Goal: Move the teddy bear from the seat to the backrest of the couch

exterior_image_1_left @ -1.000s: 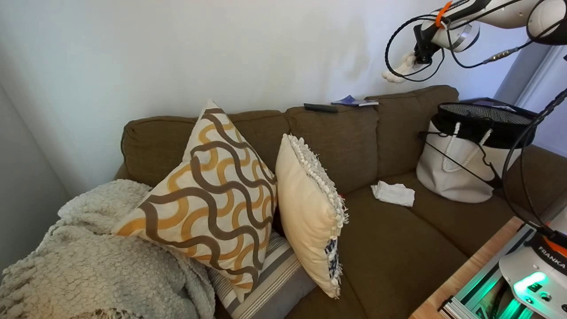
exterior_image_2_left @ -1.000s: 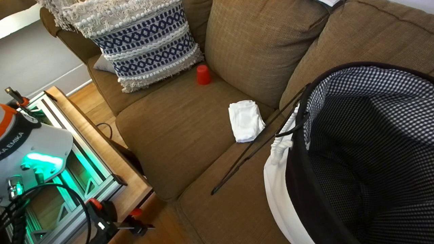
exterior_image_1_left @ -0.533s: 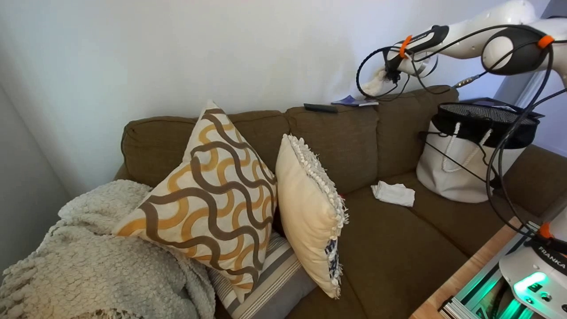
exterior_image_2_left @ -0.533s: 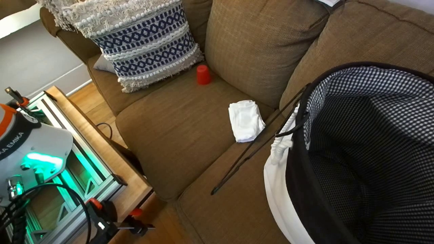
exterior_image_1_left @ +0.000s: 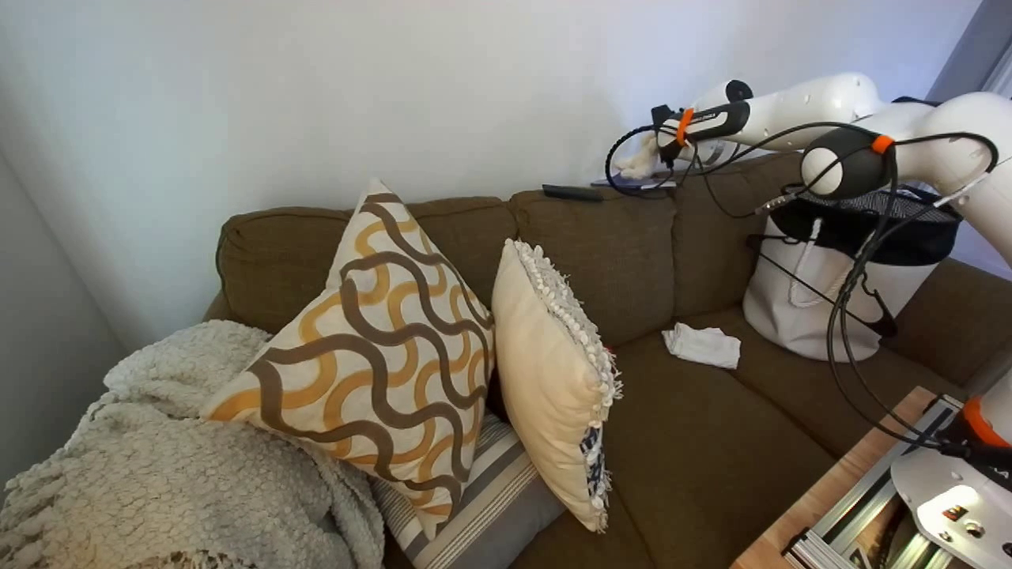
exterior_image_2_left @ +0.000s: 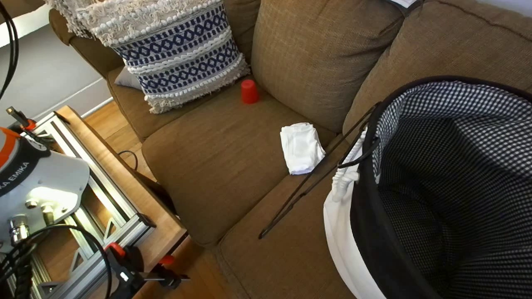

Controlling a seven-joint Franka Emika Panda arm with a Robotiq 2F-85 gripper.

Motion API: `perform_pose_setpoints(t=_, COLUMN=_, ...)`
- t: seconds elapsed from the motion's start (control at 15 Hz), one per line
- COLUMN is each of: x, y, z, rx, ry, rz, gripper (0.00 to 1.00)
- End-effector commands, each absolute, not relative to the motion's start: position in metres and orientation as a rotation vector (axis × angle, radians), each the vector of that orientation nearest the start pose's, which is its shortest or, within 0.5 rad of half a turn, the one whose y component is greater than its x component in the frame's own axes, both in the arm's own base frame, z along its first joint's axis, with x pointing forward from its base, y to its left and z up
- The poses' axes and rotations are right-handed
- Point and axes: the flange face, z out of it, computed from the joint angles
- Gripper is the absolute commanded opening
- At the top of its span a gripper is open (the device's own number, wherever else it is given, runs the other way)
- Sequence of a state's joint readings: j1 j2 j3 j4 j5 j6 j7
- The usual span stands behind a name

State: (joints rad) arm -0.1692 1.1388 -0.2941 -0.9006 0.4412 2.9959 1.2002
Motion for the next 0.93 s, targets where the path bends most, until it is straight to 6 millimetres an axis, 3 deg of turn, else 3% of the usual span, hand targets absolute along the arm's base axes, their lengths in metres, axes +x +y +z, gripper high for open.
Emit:
perform_pose_setpoints(t=0.0, x=0.804, y=-0.281, z=0.296, rx=-1.588, ry=1.917, rz=-1.116, gripper=0.56)
perform_pose_setpoints(t=0.2, x=0.806, y=-0.285, z=0.299, rx=-1.632, ry=1.954, rz=-1.02, gripper=0.79)
perform_pose_setpoints(t=0.4, x=0.803, y=-0.295, z=0.323, rx=-1.675, ry=1.988, rz=-0.927, gripper=0.99)
perform_pose_setpoints(t=0.67, x=0.806, y=-0.289, z=0.359, rx=-1.734, ry=1.854, rz=-0.957, gripper=1.0)
perform_pose_setpoints(t=0.87, x=0.815, y=-0.255, z=0.402, rx=-1.841, ry=1.629, rz=-0.946, gripper=1.0)
